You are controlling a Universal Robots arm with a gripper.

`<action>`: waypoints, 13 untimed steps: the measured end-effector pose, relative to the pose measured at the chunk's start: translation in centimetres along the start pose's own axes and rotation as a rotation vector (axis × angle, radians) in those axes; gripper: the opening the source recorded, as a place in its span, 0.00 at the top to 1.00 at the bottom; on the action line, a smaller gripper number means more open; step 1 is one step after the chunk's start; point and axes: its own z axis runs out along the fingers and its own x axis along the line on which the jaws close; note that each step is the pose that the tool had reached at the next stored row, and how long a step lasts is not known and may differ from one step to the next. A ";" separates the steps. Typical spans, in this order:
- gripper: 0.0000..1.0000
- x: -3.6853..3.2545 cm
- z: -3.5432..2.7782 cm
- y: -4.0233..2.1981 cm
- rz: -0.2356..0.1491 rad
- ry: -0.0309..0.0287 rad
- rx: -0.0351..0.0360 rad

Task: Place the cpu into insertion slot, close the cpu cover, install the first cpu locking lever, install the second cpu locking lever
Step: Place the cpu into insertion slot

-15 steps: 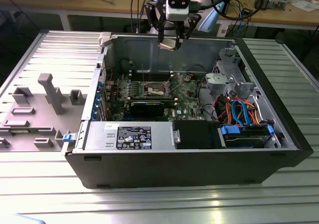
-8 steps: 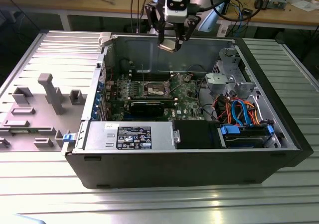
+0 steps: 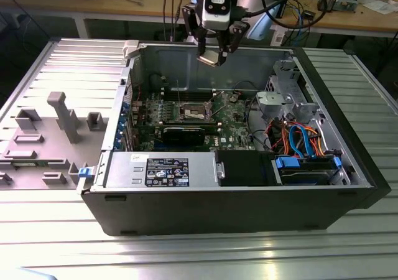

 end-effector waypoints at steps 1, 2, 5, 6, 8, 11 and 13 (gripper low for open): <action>0.46 0.00 0.04 0.00 0.008 -0.0005 -0.0001; 0.46 0.03 0.07 -0.03 0.014 -0.0009 0.0000; 0.46 0.22 0.11 -0.21 0.015 -0.0011 -0.0003; 0.46 0.25 0.11 -0.23 0.017 -0.0011 -0.0002; 0.46 0.25 0.13 -0.23 0.030 -0.0021 -0.0003; 0.46 0.25 0.15 -0.24 0.049 -0.0034 -0.0007; 0.46 0.25 0.16 -0.24 0.050 -0.0035 -0.0008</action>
